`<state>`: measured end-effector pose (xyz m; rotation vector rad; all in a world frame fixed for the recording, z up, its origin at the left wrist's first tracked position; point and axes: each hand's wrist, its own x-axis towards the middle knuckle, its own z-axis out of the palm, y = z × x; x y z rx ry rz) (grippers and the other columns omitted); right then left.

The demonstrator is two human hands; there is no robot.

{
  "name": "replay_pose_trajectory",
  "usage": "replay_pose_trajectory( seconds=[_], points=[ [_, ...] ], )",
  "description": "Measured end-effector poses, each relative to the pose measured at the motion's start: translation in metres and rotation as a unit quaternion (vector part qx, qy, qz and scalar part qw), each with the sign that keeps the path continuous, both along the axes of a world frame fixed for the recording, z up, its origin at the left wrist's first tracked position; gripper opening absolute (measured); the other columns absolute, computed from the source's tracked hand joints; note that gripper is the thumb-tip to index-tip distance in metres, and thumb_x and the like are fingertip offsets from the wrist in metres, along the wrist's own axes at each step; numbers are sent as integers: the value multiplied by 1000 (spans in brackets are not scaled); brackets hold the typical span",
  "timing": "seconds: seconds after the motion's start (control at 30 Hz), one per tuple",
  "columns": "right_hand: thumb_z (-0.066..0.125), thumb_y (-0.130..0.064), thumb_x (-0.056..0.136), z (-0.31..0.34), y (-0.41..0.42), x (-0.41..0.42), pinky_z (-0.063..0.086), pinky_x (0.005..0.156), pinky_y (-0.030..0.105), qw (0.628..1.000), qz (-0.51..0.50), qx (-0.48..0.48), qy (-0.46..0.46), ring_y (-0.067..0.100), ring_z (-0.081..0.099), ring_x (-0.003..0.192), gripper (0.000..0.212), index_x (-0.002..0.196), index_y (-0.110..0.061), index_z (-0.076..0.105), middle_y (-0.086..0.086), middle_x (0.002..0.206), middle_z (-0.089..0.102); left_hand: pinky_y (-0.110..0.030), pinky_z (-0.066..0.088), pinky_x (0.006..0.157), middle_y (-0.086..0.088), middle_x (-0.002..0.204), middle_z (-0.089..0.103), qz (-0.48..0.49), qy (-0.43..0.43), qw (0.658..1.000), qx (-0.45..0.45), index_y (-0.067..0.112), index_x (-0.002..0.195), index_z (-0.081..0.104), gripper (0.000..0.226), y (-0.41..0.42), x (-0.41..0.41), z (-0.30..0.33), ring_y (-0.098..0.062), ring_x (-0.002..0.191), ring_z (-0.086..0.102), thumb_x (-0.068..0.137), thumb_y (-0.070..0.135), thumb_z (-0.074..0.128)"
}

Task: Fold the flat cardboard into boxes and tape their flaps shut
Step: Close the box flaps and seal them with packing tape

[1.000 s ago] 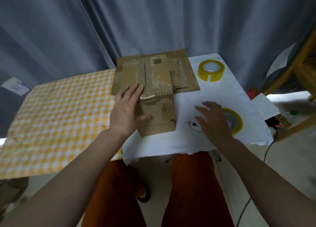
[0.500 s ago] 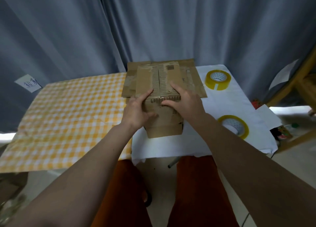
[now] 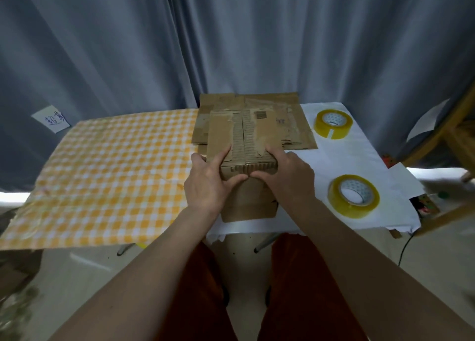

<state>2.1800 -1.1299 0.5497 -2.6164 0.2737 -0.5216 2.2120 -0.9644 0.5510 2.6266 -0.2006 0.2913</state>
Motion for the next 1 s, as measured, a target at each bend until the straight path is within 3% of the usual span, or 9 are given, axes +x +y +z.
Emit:
replay_pose_trajectory(
  seconds=[0.17,0.33,0.4,0.47,0.53,0.6,0.73,0.87,1.0],
  points=[
    [74,-38,76,9,-7,-5,42,81,32,998,41,30,29,28,56,102,63,133,-25,50,11,109,61,-29,47,67,-4,116,37,-41,29,999,14,46,142,33,89,8,6,4,-22,95,57,65,59,76],
    [71,-27,81,17,-10,-11,40,82,30,993,96,39,52,27,55,102,57,134,-21,50,12,110,60,-36,48,91,-6,139,25,-61,52,997,11,39,138,37,106,8,21,22,-26,123,45,46,79,70],
    [69,-24,83,21,-5,-16,42,85,31,996,80,5,40,27,53,108,51,131,-18,54,13,117,56,-40,45,98,-5,154,13,-70,37,996,43,36,143,31,111,3,24,24,-27,136,33,49,78,72],
    [65,-20,85,28,5,-20,44,92,36,994,93,-53,-28,28,50,116,36,119,-11,62,14,126,54,-41,43,101,-7,160,4,-68,38,994,77,30,150,17,120,-1,25,21,-27,141,26,54,78,70],
    [51,-23,92,33,18,-22,44,99,40,975,192,-91,-69,28,55,113,28,108,-5,65,14,121,60,-40,38,105,-10,161,-3,-55,49,993,89,19,153,5,120,-2,26,15,-27,144,19,65,71,67],
    [39,-27,96,33,29,-20,36,104,35,958,264,-112,-28,28,57,112,38,110,-2,64,14,118,63,-37,35,107,-12,161,-7,-54,45,993,98,12,153,-2,109,-2,26,10,-28,146,14,77,53,65],
    [34,-24,100,32,30,6,23,107,29,958,254,-131,23,27,49,124,39,123,-3,57,14,131,55,-35,35,108,-13,160,-9,-59,37,991,115,8,152,-3,105,0,26,7,-25,147,11,82,52,61],
    [31,-21,100,36,28,40,28,107,33,960,232,-138,72,25,45,125,37,127,-6,51,12,135,50,-35,30,111,-14,160,-8,-64,56,990,110,8,152,-3,116,0,24,9,-26,147,9,75,68,59],
    [31,-22,100,39,32,53,32,101,32,962,220,-142,81,25,47,119,34,123,-7,50,10,128,52,-34,8,119,-20,159,-5,-88,22,985,150,2,151,-1,115,2,24,10,-28,148,0,76,74,49]
  ],
)
